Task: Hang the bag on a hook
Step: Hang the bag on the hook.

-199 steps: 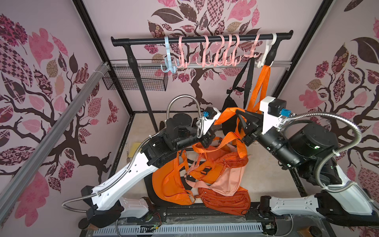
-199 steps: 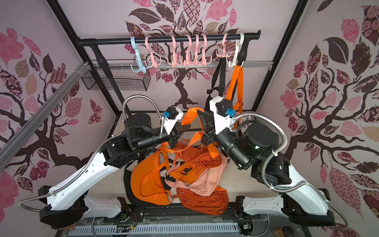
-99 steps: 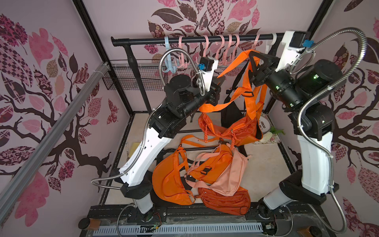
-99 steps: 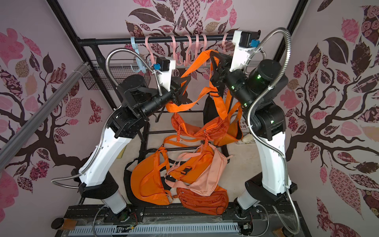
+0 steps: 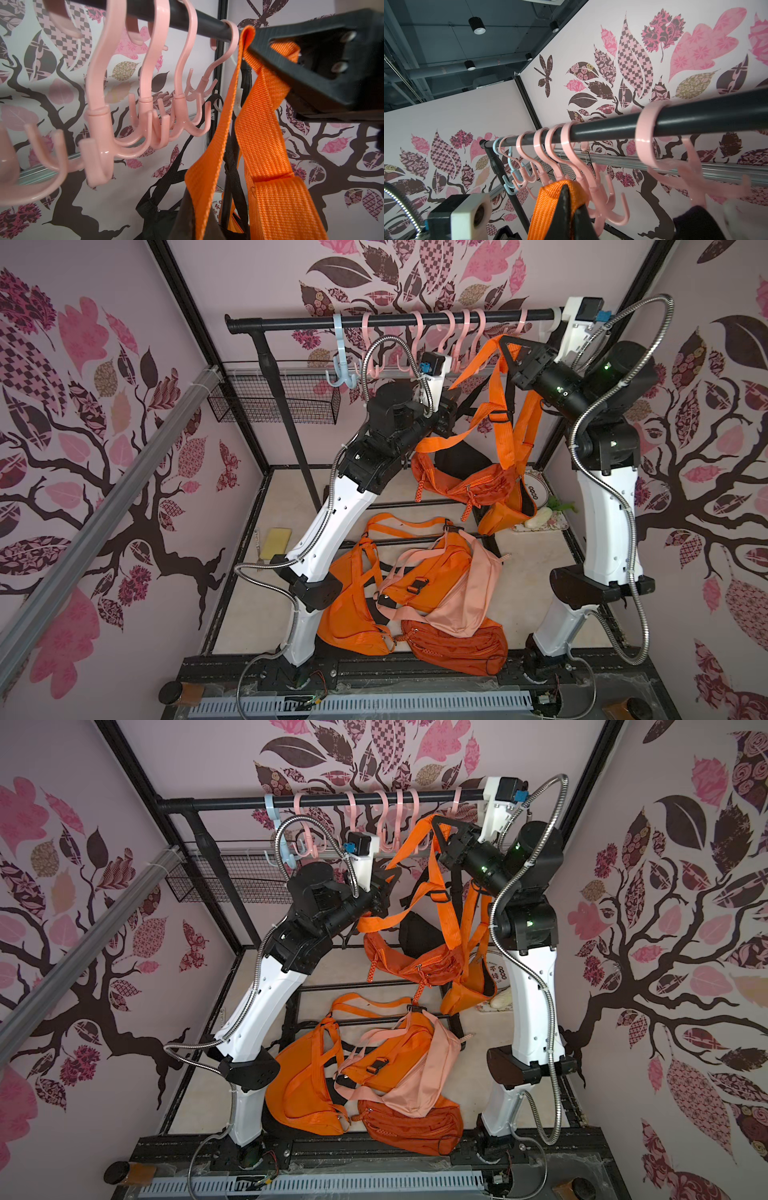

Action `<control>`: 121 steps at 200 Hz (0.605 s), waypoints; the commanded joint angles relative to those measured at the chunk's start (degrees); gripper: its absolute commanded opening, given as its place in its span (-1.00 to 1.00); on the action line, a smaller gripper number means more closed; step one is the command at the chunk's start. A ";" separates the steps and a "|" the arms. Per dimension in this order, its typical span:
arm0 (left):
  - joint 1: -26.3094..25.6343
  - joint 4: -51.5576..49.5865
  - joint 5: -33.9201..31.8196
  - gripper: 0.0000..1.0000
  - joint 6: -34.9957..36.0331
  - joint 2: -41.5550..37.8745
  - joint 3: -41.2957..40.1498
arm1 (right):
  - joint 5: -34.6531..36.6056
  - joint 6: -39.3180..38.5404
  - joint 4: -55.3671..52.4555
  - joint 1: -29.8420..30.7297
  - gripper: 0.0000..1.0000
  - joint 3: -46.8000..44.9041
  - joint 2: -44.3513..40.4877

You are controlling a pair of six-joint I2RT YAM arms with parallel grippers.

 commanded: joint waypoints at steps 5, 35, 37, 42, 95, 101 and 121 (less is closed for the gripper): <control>1.27 0.69 -0.07 -1.00 -1.73 0.53 2.75 | -1.08 3.55 8.88 -1.37 -1.00 3.80 0.62; 1.41 1.65 -0.56 -1.00 -1.38 0.96 2.63 | -3.02 5.08 11.33 -2.20 -1.00 4.16 2.26; 1.47 1.82 -0.54 -1.00 -1.42 0.85 2.56 | -3.12 5.19 11.56 -2.20 -1.00 4.21 2.32; 1.46 2.43 -0.46 -1.00 -1.50 0.65 2.38 | -3.23 5.46 11.81 -2.31 -1.00 4.46 2.55; 1.68 3.63 -0.34 -1.00 -2.33 1.13 1.20 | -3.22 4.88 9.61 -2.40 -1.00 3.42 3.76; 1.66 3.44 -0.32 -1.00 -2.38 1.38 0.78 | -3.46 4.93 9.39 -2.41 -1.00 2.87 3.84; 1.62 3.10 -0.24 -1.00 -2.88 1.84 -0.34 | -3.90 5.02 8.88 -2.48 -1.00 2.08 4.47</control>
